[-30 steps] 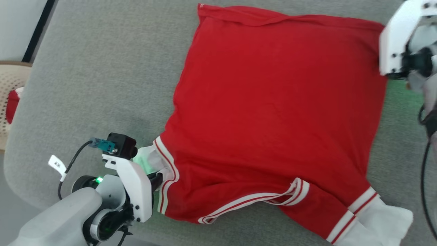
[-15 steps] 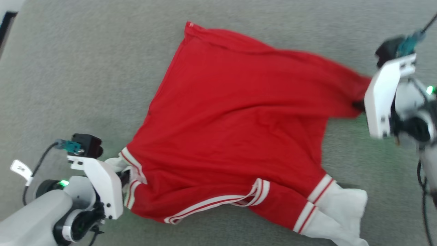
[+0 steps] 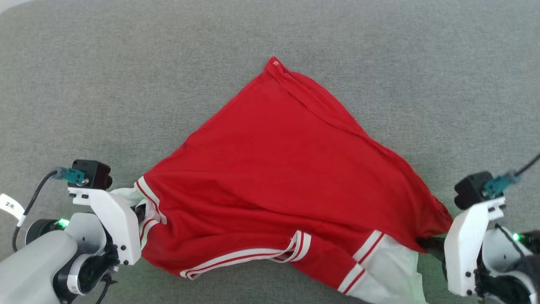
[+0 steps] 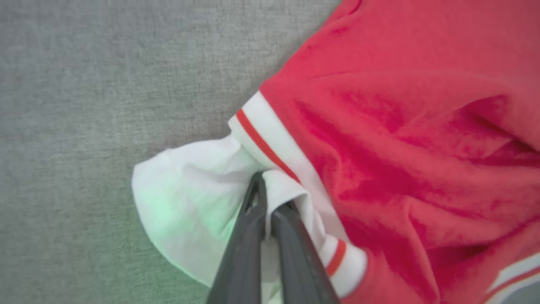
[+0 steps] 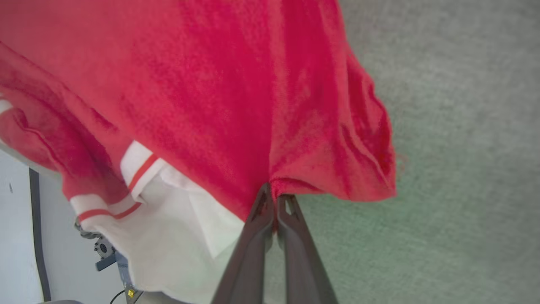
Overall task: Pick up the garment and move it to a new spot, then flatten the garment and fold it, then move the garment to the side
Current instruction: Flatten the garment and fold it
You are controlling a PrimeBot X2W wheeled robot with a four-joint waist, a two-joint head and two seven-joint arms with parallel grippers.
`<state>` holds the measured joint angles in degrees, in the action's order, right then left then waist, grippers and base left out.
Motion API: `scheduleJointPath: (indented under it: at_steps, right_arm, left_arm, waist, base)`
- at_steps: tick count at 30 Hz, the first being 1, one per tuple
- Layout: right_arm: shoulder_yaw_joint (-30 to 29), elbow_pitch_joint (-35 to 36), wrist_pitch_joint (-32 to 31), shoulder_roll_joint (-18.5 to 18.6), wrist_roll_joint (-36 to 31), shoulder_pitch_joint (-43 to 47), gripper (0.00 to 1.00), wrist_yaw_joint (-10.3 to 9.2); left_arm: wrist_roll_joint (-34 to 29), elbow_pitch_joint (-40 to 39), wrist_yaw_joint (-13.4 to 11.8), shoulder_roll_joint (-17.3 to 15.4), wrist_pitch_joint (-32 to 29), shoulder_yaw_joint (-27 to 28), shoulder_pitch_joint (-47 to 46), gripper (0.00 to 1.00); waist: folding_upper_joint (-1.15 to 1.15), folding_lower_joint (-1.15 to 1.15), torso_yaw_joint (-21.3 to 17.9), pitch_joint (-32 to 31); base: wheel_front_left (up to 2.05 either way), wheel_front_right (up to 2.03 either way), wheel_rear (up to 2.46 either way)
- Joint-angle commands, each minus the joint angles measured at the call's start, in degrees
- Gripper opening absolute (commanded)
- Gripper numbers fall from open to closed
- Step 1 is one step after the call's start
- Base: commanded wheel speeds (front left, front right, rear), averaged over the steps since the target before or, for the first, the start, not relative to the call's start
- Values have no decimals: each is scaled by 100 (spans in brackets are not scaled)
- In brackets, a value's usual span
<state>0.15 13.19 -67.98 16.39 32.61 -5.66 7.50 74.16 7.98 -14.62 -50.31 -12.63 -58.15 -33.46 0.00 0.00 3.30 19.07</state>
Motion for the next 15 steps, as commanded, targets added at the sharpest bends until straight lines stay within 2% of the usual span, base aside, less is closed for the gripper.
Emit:
scheduleJointPath:
  at_steps: [1,2,3,4,8,15]
  right_arm:
    - [-92,17,203,-146,-228,108,0,-3]
    - [-123,-53,342,-253,-319,153,0,-3]
    - [-115,-150,497,-358,-401,181,39,-2]
    - [-95,-244,683,-389,-514,161,98,-2]
    - [-119,-434,1039,-480,-647,81,100,-4]
    - [-369,674,919,-382,-624,156,100,-2]
  left_arm:
    - [-38,9,-3,59,-22,-2,-53,0]
    - [-42,25,6,72,-22,-1,-62,0]
    - [-47,46,16,83,-20,-2,-71,0]
    - [-54,62,23,97,-21,-7,-81,0]
    - [-13,128,57,122,6,-6,-43,0]
    - [25,107,64,124,46,-17,70,0]
  waist:
    - [0,0,-11,18]
    - [0,0,-18,24]
    - [0,0,-27,27]
    - [0,0,-35,28]
    - [0,0,-70,-14]
    - [0,0,-46,-138]
  base:
    - [0,0,0]
    - [0,0,0]
    - [0,0,0]
    - [0,0,0]
    - [0,0,0]
    - [0,0,0]
